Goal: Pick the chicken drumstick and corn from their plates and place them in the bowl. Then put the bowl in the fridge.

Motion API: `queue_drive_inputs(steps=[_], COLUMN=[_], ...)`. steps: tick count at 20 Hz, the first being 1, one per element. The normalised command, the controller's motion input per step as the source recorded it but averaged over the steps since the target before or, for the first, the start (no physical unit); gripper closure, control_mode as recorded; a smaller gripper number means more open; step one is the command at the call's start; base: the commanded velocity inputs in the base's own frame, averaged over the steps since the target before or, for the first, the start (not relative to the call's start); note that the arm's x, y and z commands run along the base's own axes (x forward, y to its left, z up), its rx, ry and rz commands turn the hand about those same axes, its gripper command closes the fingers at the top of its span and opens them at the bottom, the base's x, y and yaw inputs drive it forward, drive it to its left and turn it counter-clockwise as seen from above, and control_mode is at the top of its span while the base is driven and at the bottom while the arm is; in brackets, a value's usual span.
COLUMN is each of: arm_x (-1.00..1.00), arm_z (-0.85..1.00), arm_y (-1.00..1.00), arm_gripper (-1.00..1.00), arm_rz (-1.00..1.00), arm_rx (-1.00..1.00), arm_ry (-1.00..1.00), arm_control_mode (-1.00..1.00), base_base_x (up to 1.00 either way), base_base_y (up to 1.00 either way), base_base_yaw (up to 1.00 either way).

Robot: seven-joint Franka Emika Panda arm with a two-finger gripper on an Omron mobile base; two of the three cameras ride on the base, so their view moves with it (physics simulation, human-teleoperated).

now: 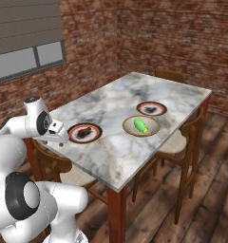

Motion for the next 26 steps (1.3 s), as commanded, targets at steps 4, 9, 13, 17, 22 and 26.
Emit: queue_drive_inputs(steps=[4, 9, 13, 17, 22, 26], arm_x=[0.00, 0.00, 0.00, 0.00, 0.07, 0.52], arm_z=[0.00, 0.00, 0.00, 0.00, -0.03, 0.03], arm_y=[0.00, 0.00, 0.00, 0.00, 0.00, -0.24], arm_gripper=[-1.00, -1.00, -1.00, -1.00, -1.00, -1.00], arm_rz=[0.00, 0.00, 0.00, 0.00, -0.01, 0.00], arm_rx=[0.00, 0.00, 0.00, 0.00, 0.00, 0.16], arm_ry=[0.00, 0.00, 0.00, 0.00, 0.03, 0.18], arm_control_mode=[1.00, -1.00, -1.00, -1.00, -1.00, -1.00], base_base_x=[0.00, 0.00, 0.00, 0.00, 0.00, 0.00], base_base_y=[0.00, 0.00, 0.00, 0.00, 0.00, 0.00], base_base_yaw=[0.00, 0.00, 0.00, 0.00, 0.00, 0.00])
